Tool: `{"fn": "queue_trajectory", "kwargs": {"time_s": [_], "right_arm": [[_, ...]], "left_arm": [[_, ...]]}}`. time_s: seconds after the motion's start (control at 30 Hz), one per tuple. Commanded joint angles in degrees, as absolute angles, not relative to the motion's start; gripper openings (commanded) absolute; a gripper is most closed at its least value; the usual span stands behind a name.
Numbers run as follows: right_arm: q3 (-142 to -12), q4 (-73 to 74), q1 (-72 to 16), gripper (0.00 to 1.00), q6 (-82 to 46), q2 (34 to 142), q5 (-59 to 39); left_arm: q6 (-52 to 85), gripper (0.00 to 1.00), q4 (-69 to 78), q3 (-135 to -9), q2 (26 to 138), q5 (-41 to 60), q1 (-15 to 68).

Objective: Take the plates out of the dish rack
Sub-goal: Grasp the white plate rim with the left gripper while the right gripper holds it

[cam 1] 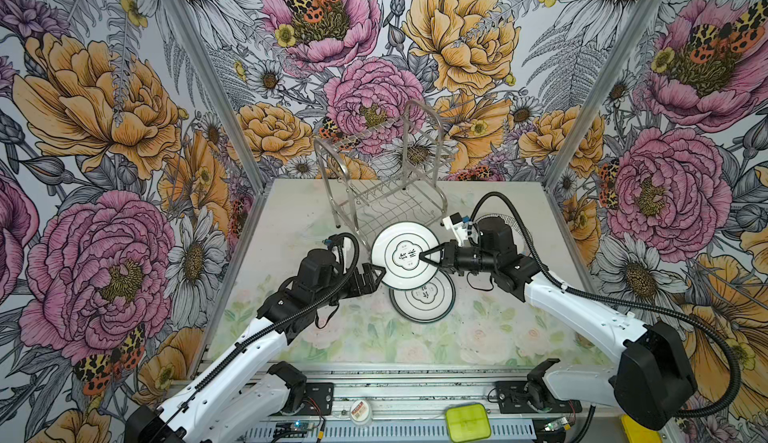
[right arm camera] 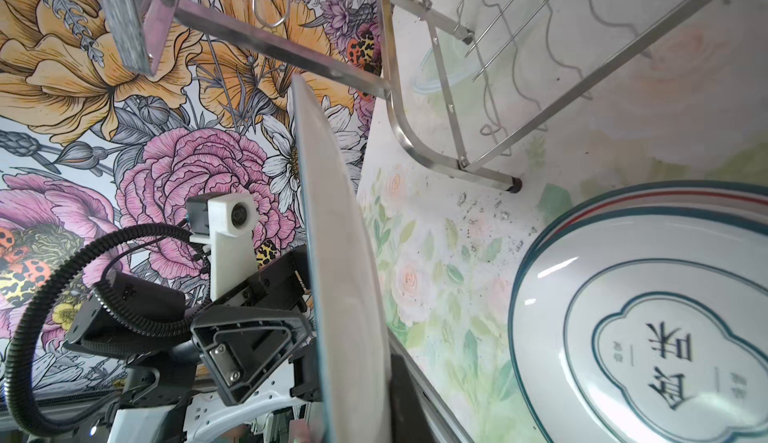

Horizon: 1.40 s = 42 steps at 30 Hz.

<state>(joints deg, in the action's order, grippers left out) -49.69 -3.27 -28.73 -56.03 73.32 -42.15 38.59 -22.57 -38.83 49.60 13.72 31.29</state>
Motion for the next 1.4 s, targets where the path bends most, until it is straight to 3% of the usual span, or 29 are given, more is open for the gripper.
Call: {"fn": "queue_trajectory", "kwargs": {"time_s": [0.0, 0.3, 0.43, 0.67, 1.23, 1.3, 1.37], "right_arm": [[-51.33, 4.33, -28.95, 0.0, -55.73, 73.58, -46.26], [-48.85, 15.23, -30.41, 0.0, -59.24, 77.1, -49.98], [-47.16, 21.09, -30.65, 0.0, -61.37, 78.76, -51.23], [-46.25, 24.31, -31.2, 0.0, -62.53, 81.64, -51.1], [-46.49, 27.11, -34.0, 0.0, -62.53, 86.82, -50.32], [-46.49, 27.15, -34.1, 0.04, -62.55, 86.74, -50.2], [-46.49, 27.15, -34.1, 0.2, -62.58, 86.6, -49.97]], "left_arm": [[39.64, 0.99, -19.24, -38.16, 49.49, 16.0, 31.55], [42.12, 0.94, -14.01, -36.45, 50.74, 18.94, 31.13], [43.04, 0.87, -12.54, -35.62, 49.94, 20.55, 30.31], [43.71, 0.56, -12.73, -34.57, 48.4, 22.89, 27.59], [44.21, 0.07, -10.97, -34.18, 49.12, 25.45, 26.63], [44.12, 0.03, -11.08, -34.04, 49.28, 25.45, 26.58], [44.12, 0.0, -11.32, -33.93, 49.39, 25.31, 26.62]]}}
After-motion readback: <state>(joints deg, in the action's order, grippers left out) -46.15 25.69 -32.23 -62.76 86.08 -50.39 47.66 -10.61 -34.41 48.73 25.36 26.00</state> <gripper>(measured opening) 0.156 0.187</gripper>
